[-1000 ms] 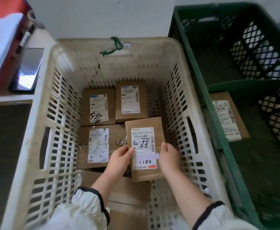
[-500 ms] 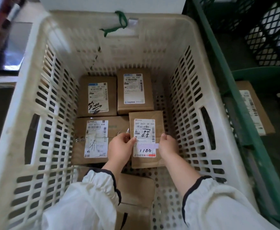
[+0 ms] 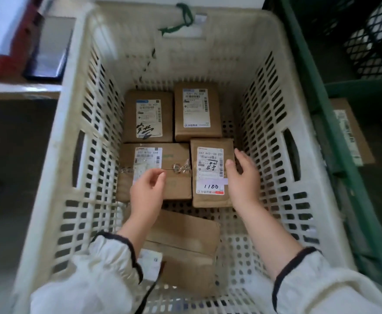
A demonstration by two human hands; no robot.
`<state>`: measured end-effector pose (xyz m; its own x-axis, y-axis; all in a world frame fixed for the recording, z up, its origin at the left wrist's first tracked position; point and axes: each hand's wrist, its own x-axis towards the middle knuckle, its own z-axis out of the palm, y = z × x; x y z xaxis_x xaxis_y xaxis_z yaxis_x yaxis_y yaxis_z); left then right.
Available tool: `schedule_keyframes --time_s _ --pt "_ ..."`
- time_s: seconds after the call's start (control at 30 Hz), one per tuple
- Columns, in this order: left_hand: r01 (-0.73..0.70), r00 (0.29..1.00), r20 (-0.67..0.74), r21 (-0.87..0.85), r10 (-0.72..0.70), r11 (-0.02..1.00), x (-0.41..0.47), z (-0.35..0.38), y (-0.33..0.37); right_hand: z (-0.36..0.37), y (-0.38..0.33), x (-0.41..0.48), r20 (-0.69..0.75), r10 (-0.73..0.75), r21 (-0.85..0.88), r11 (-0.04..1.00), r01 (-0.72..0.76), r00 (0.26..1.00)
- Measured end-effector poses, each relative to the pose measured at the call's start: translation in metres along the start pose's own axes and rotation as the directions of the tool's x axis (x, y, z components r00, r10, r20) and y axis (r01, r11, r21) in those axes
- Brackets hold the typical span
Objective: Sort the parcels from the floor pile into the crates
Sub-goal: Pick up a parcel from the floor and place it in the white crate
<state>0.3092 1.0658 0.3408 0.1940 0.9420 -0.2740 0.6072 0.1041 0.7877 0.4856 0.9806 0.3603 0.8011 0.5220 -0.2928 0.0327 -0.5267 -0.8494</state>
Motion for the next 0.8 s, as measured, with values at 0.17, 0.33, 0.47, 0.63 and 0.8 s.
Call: schedule_keyframes --time_s 0.17,0.33,0.47,0.63,0.8 --pt "0.151 0.988 -0.013 0.296 -0.154 0.943 -0.056 -0.051 -0.033 0.007 0.007 -0.087 0.092 0.422 -0.033 0.907 -0.421 0.902" --pt "0.327 0.928 0.021 0.432 -0.372 0.841 -0.085 -0.059 -0.052 -0.005 0.036 -0.128 0.252 0.876 -0.169 0.459 -0.872 0.412" --pt "0.264 0.934 0.063 0.539 -0.351 0.800 -0.081 -0.064 -0.049 -0.008 0.043 -0.110 0.359 0.832 -0.058 0.472 -0.880 0.423" --pt "0.111 0.958 0.124 0.669 -0.258 0.735 -0.077 -0.066 -0.050 0.003 0.040 -0.091 0.353 0.803 -0.126 0.550 -0.826 0.481" --pt "0.050 0.956 0.146 0.774 -0.254 0.632 -0.077 -0.066 -0.049 0.016 0.051 -0.097 0.376 0.760 -0.060 0.590 -0.805 0.530"
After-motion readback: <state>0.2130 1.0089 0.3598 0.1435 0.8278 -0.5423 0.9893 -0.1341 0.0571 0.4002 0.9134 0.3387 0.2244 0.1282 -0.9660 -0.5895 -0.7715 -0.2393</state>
